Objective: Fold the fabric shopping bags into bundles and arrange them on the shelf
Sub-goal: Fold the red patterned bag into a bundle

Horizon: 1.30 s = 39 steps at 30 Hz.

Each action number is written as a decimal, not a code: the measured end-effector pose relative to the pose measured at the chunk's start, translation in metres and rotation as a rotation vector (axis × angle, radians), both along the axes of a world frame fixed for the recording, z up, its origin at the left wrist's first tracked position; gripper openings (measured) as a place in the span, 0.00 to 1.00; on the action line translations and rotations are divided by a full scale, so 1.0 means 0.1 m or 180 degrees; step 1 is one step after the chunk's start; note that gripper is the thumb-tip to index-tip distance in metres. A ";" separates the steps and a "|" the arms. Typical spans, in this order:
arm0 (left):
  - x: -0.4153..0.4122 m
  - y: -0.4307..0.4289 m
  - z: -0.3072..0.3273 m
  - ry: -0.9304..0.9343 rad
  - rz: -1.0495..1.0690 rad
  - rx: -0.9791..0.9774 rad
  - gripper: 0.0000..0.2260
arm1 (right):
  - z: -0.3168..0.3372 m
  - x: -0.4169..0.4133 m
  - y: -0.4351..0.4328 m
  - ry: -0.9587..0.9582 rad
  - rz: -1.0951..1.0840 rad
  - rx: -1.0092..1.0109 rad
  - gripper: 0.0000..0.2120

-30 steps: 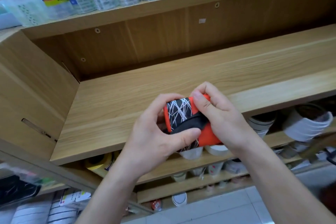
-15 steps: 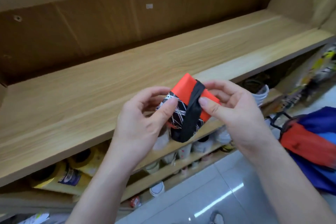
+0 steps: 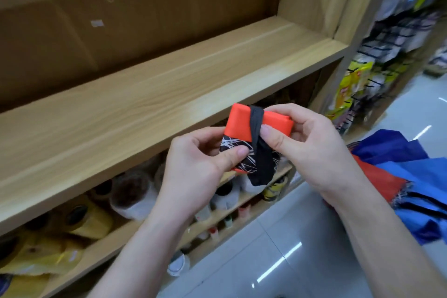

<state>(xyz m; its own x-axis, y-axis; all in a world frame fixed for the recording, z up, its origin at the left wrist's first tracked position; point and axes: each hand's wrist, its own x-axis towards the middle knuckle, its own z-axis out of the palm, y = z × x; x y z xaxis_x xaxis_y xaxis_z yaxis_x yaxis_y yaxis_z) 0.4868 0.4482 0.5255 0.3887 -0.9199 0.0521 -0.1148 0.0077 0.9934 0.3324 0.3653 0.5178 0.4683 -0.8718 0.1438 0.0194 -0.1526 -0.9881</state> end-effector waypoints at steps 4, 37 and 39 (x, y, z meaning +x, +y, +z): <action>-0.39 -0.41 0.04 0.0524 0.0166 -0.0115 0.08 | 0.00 -0.39 -0.28 -0.0301 -0.0142 0.0267 0.20; 0.27 -3.29 0.15 -0.2707 -0.1104 0.0163 0.43 | 0.04 -0.25 -2.82 0.2154 -0.1369 -0.1156 0.14; 0.37 -3.46 0.16 -0.2793 -0.0852 0.0203 0.42 | 0.01 -0.24 -2.90 0.2126 -0.1392 -0.1303 0.16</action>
<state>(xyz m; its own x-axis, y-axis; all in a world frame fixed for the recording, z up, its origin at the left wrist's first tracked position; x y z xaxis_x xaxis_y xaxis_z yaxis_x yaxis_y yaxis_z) 0.5237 0.1023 0.5412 0.0073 -0.9847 0.1739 -0.8299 0.0910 0.5504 0.3087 0.0753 0.5187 0.2037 -0.9322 0.2990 -0.6827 -0.3542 -0.6391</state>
